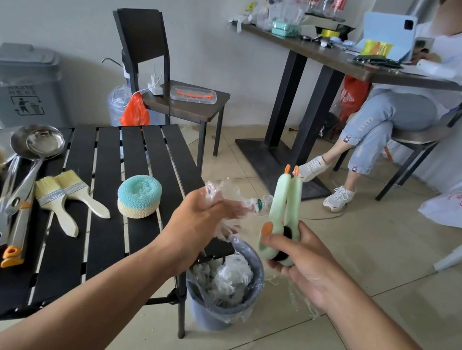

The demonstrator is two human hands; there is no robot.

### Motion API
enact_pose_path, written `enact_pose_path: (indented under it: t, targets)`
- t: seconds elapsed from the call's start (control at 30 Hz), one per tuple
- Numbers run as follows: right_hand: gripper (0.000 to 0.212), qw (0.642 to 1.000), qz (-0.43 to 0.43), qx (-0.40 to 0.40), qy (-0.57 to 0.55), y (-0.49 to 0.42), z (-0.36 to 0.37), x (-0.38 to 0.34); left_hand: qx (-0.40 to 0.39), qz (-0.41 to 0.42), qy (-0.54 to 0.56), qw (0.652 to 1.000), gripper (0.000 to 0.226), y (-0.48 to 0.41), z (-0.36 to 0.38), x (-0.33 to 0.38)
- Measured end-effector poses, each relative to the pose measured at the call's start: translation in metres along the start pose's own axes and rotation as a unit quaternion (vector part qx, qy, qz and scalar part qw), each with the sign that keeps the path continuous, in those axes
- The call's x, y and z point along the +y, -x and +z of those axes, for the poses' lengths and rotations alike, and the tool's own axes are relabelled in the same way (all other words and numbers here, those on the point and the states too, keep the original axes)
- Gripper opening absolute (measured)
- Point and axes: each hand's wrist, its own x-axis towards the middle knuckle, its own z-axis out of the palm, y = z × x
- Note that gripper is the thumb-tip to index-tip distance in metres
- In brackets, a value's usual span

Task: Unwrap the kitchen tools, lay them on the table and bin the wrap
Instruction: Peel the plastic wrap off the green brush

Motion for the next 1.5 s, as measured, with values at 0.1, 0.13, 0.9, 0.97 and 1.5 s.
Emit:
enact_pose_path:
  t: [0.1, 0.13, 0.9, 0.97, 1.5]
  targets:
    - [0.039, 1.0, 0.01, -0.014, -0.024, -0.001, -0.007, -0.004, -0.001, -0.058, 0.058, 0.997, 0.021, -0.002, -0.003, -0.002]
    - [0.043, 1.0, 0.01, -0.022, -0.019, -0.001, -0.008, -0.005, 0.011, -0.08, 0.065, 0.995, 0.017, -0.004, -0.004, -0.004]
    - [0.073, 0.996, -0.028, -0.02, 0.083, 0.001, -0.024, -0.005, 0.077, 0.093, -0.244, 0.962, 0.033, -0.056, 0.026, -0.01]
    - [0.071, 0.996, -0.028, -0.017, 0.084, 0.0, -0.027, -0.005, 0.092, 0.104, -0.285, 0.948, 0.033, -0.061, 0.023, -0.016]
    - [0.069, 0.991, -0.031, -0.033, 0.127, -0.007, 0.014, -0.015, 0.124, 0.035, -0.305, 0.944, 0.022, -0.039, -0.013, -0.01]
